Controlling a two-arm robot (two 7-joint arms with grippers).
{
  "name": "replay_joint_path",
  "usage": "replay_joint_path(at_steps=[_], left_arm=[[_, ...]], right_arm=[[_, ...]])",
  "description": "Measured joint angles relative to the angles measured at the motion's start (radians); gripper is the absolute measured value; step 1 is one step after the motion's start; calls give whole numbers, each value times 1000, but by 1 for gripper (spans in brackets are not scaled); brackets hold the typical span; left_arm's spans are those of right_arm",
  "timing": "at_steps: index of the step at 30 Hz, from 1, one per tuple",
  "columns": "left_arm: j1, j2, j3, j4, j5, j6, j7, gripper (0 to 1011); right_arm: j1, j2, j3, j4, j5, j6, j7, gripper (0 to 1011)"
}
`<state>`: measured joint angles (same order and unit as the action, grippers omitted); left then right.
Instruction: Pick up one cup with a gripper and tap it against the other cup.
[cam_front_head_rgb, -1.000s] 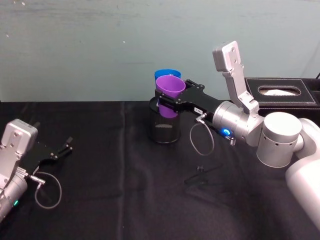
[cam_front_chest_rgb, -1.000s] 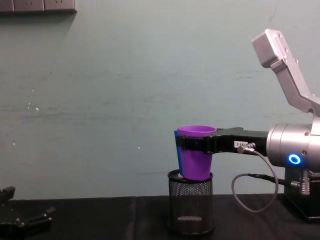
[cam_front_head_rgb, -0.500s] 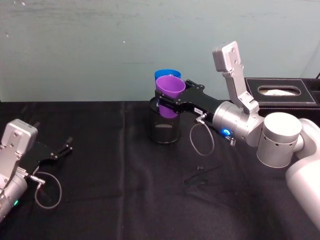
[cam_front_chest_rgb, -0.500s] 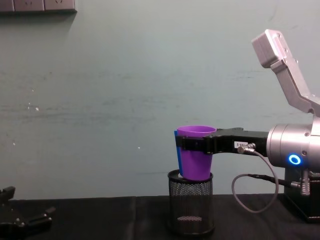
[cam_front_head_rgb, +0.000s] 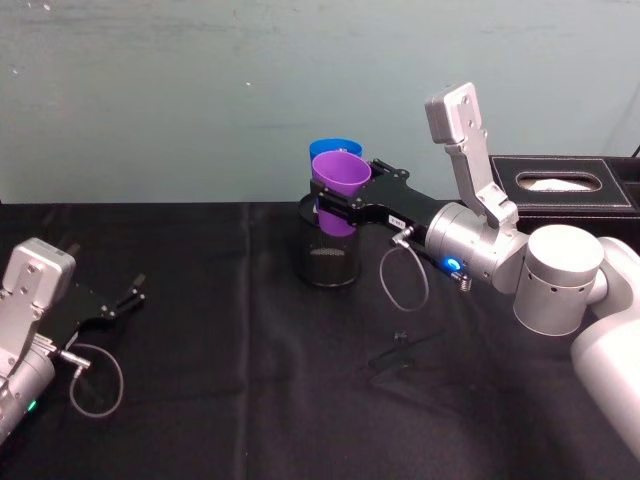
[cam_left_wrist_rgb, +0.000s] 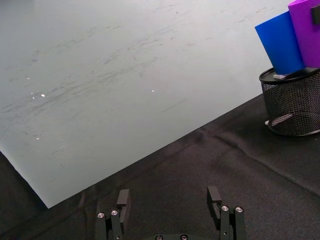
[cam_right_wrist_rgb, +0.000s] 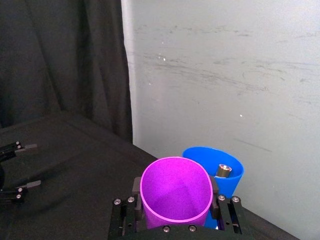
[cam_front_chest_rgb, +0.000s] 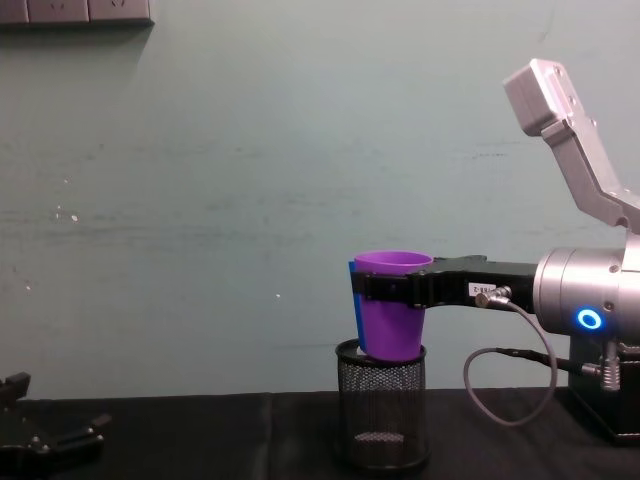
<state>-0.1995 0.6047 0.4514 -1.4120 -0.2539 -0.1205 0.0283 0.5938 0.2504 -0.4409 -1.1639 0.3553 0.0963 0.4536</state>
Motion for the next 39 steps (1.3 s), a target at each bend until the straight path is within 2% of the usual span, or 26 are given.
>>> replay_joint_path(at_steps=[39], left_arm=[[0, 0, 0, 0, 0, 0, 0, 1000]], right_arm=[[0, 0, 0, 0, 0, 0, 0, 735]])
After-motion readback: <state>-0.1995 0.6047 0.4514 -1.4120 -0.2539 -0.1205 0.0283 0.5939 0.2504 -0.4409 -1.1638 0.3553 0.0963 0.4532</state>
